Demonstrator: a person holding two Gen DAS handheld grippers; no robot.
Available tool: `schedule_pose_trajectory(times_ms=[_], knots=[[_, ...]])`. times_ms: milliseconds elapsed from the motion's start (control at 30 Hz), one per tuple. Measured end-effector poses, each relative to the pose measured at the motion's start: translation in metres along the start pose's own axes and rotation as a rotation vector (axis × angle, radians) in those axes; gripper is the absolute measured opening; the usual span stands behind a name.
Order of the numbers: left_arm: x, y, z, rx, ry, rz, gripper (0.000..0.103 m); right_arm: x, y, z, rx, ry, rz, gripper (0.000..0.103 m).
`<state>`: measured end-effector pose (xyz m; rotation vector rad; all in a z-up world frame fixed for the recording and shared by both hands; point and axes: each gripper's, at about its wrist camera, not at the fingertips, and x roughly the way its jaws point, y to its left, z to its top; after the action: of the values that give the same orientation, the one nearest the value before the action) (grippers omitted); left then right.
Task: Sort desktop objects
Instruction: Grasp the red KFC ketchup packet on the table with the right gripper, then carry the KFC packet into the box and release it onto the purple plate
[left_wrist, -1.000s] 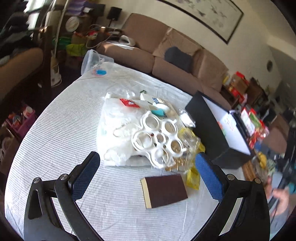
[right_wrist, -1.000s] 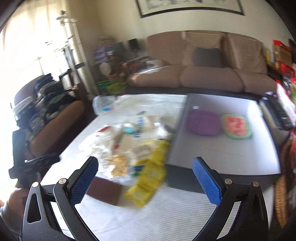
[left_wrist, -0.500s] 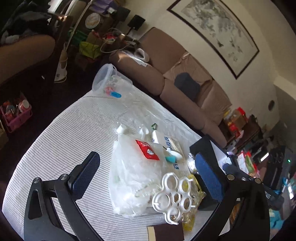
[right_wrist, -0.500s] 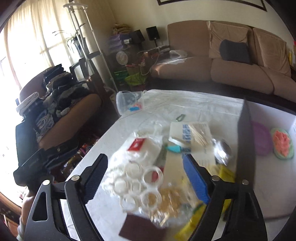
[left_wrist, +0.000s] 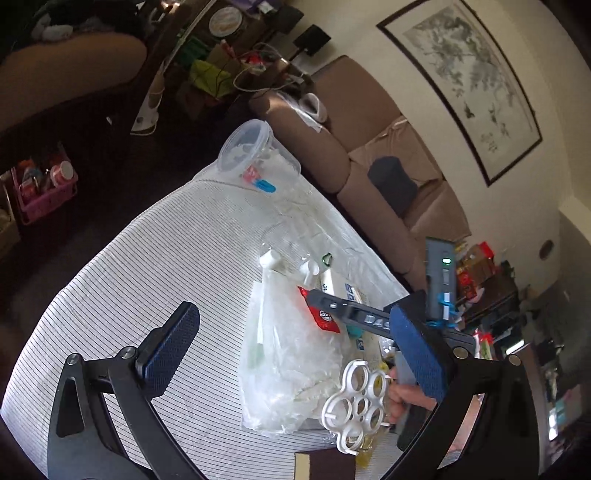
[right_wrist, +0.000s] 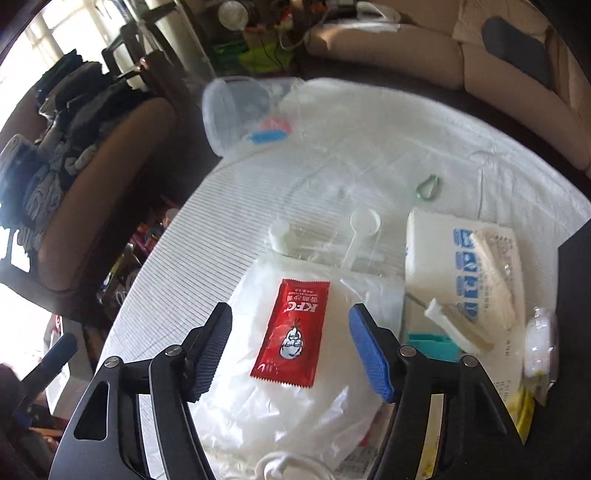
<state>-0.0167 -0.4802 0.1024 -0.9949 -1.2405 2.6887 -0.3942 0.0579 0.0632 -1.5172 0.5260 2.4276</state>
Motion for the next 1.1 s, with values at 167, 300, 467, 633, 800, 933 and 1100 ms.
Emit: schedule_pose_trajectory(times_ms=[167,300,467,633,800,933,1100], knots=[[0.003,-0.002,-0.002,-0.001,0.019,-0.013,0.103,0.015,0.005,-0.008,-0.053,0.036,-0.084,0.039],[0.008,-0.004,-0.005,-0.004,0.039,-0.015,0.103,0.011,0.000,-0.015,-0.059,0.018,-0.090,0.030],[0.017,-0.017,-0.011,0.040,0.064,-0.019,0.103,-0.030,-0.014,-0.015,-0.005,-0.055,-0.024,0.030],[0.031,-0.052,-0.027,0.151,0.112,-0.064,0.103,-0.092,-0.038,-0.024,0.055,-0.143,0.030,0.030],[0.048,-0.098,-0.052,0.277,0.175,-0.122,0.103,-0.149,-0.069,-0.049,0.097,-0.195,0.050,0.030],[0.057,-0.131,-0.074,0.363,0.206,-0.162,0.103,-0.179,-0.092,-0.071,0.124,-0.222,0.047,0.030],[0.066,-0.162,-0.099,0.461,0.251,-0.197,0.103,-0.207,-0.122,-0.103,0.162,-0.249,0.063,0.030]])
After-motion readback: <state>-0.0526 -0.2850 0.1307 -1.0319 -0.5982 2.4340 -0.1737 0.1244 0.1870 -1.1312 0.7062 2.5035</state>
